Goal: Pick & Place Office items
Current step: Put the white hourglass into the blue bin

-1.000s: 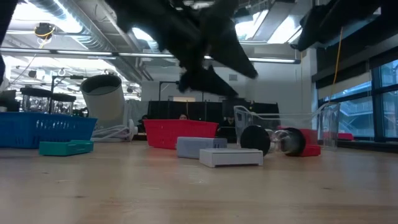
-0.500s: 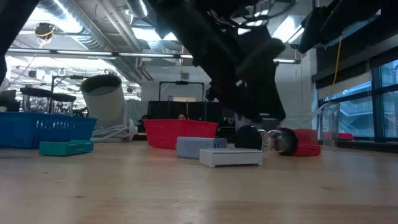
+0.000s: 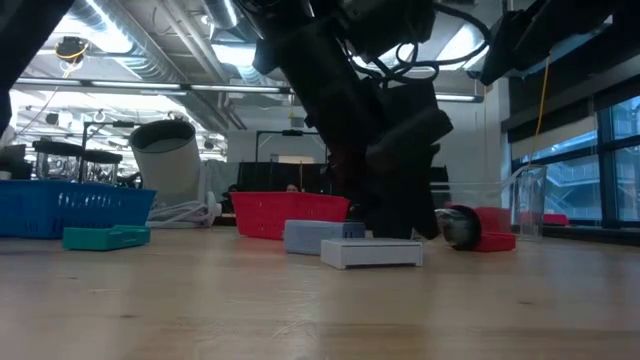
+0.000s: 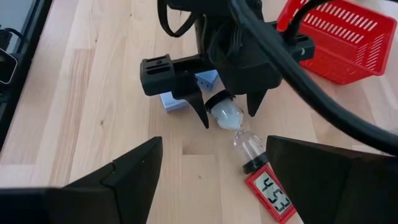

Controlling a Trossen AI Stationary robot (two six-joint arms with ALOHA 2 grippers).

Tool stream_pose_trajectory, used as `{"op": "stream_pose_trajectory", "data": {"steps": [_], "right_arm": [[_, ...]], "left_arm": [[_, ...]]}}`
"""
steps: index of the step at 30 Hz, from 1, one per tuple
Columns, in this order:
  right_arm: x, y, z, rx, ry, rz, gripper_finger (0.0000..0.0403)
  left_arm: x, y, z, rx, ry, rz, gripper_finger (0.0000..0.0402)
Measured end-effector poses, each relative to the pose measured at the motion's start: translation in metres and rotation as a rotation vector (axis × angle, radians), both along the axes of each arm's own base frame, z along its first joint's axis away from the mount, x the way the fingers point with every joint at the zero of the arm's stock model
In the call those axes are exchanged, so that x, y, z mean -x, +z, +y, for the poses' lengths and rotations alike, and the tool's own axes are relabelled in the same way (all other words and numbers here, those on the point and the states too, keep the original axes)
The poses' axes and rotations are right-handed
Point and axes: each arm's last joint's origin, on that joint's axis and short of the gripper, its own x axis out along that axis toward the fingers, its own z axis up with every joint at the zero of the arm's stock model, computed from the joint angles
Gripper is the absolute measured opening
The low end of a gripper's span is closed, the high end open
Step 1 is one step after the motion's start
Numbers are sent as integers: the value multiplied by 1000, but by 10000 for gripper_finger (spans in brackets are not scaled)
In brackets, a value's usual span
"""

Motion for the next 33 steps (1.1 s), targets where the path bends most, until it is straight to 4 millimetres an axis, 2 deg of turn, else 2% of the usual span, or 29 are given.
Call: {"op": "stream_pose_trajectory", "data": {"steps": [8,18,27,30,33], "right_arm": [[0,0,0,-1,0,-2,290],[0,0,0,-1,0,-2,290],[0,0,0,-1,1,-2,290],[0,0,0,0,1,-2,290],[0,0,0,1,3,-2,290]], "left_arm": [[0,-4,12,59,33,27,265],[-1,-6,20,97,42,38,192],[-1,-5,20,101,52,35,193],[1,-1,18,84,58,35,196],[6,15,15,23,74,16,192]]}}
